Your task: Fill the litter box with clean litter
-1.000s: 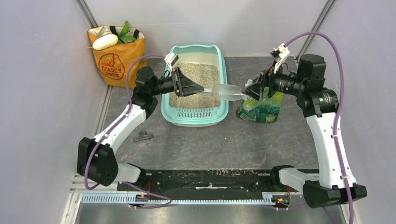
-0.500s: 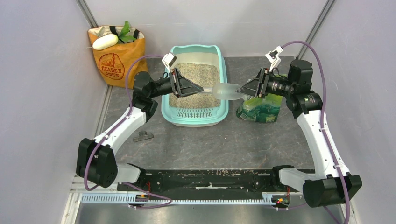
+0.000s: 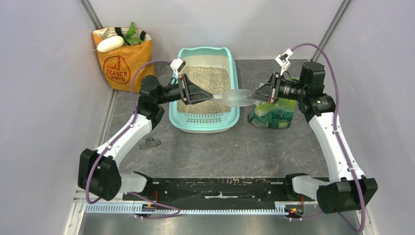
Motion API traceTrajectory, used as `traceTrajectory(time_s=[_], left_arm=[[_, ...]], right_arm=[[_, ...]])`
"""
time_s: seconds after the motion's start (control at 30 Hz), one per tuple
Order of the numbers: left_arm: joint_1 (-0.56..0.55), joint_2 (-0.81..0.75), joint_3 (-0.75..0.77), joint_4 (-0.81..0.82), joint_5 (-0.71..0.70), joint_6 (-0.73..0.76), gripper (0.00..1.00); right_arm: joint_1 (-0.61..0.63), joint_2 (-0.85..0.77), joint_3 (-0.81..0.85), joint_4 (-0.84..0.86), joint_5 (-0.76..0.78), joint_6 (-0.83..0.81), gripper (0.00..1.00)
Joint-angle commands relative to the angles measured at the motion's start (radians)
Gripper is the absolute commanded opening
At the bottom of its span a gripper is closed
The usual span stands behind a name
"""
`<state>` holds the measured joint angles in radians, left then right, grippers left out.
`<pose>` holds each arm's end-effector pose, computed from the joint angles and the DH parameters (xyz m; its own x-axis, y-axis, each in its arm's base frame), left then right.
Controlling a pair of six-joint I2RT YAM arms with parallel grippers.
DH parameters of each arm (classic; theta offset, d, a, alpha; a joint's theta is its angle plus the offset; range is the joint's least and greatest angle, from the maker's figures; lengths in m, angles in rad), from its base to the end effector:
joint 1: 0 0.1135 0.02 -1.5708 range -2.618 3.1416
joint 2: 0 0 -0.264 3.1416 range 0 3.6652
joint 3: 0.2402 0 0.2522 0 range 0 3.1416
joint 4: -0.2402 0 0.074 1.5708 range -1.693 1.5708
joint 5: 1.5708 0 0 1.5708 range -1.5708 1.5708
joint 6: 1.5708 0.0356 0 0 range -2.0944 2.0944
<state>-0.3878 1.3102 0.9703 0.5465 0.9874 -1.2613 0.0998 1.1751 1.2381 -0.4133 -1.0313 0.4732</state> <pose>0.2614 -0.1389 0.3627 -0.8608 -0.2151 -0.4612 0.4746 -0.0127 -0.8801 0.2414 0.0549 0.4007 -0.6927 0.1659 -0.7019 -0.6037 0.3991 0.6901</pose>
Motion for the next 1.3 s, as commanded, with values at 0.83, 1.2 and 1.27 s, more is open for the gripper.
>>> traceTrajectory(time_s=[0.83, 1.2, 1.27], left_arm=[[-0.037, -0.048, 0.032, -0.223, 0.138, 0.213, 0.55], [-0.035, -0.065, 0.021, -0.24, 0.118, 0.211, 0.53], [-0.035, -0.061, 0.017, -0.221, 0.117, 0.194, 0.5]], right_arm=[[-0.006, 0.032, 0.103, -0.242, -0.005, -0.234, 0.0], [-0.007, 0.025, 0.109, -0.343, 0.008, -0.333, 0.0], [-0.007, 0.026, 0.107, -0.343, 0.007, -0.332, 0.0]])
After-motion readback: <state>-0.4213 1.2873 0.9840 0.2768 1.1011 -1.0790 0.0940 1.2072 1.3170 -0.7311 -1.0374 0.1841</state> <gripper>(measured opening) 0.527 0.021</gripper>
